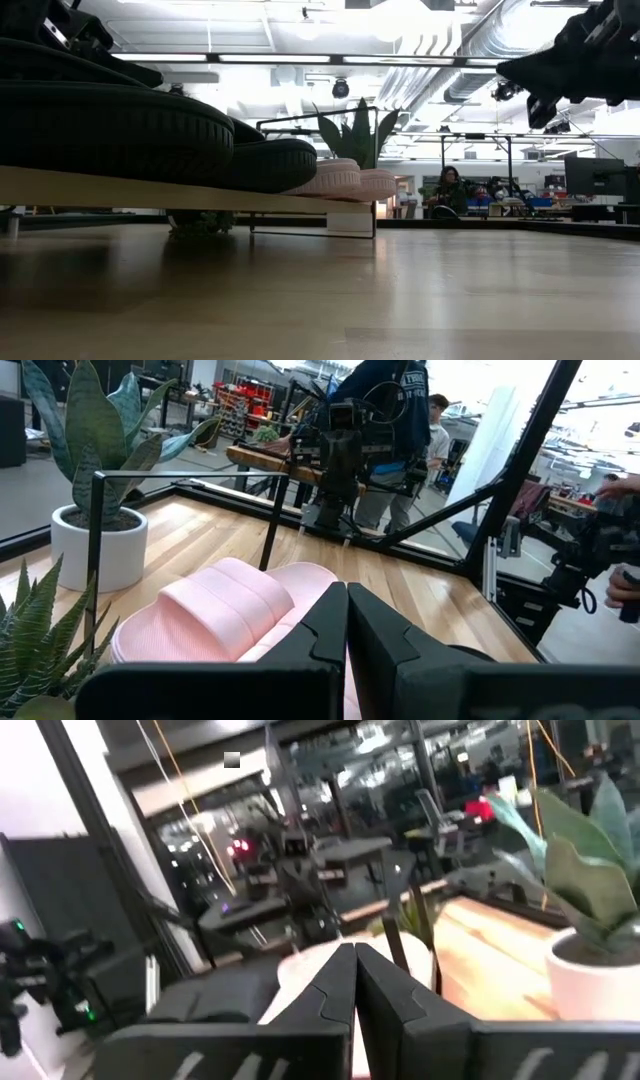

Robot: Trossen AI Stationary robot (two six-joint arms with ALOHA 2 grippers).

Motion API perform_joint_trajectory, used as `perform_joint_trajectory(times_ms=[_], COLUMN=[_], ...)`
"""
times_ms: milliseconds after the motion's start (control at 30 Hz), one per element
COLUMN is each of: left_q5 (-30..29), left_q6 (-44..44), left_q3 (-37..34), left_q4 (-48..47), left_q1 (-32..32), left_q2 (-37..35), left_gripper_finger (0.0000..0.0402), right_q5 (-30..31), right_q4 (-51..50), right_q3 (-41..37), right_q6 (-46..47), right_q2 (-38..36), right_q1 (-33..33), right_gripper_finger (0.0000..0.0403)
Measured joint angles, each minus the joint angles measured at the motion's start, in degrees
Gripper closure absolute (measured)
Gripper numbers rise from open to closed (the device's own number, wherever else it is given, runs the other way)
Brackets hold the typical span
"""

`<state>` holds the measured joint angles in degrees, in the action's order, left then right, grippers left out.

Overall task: Pick and place slides into the shelf
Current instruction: Return to Home Position

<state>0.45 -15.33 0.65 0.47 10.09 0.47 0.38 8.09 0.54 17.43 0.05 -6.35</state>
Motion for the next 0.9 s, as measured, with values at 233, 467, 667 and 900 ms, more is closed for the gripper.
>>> perform_joint_trajectory(times_ms=[233, 467, 667, 900], left_q5=[0.0, 0.0, 0.0, 0.0], left_q6=[0.02, 0.02, 0.02, 0.0], left_q3=[0.01, 0.02, 0.01, 0.0], left_q4=[0.0, 0.0, 0.0, 0.0], left_q1=[0.0, 0.0, 0.0, 0.02], left_q2=[0.0, 0.0, 0.0, 0.0], left_gripper_finger=[0.0401, 0.0401, 0.0401, 0.0401], right_q5=[0.02, 0.57, 0.52, 0.49], right_q4=[-7.15, -7.06, -7.12, -7.06], right_q3=[-0.02, -0.02, -0.02, -0.04], right_q6=[0.06, -8.11, -11.7, -9.45], right_q2=[-0.01, 0.04, 0.72, 0.7], right_q1=[0.0, 0.0, 0.0, 0.0], right_gripper_finger=[0.0403, 0.0403, 0.0403, 0.0403])
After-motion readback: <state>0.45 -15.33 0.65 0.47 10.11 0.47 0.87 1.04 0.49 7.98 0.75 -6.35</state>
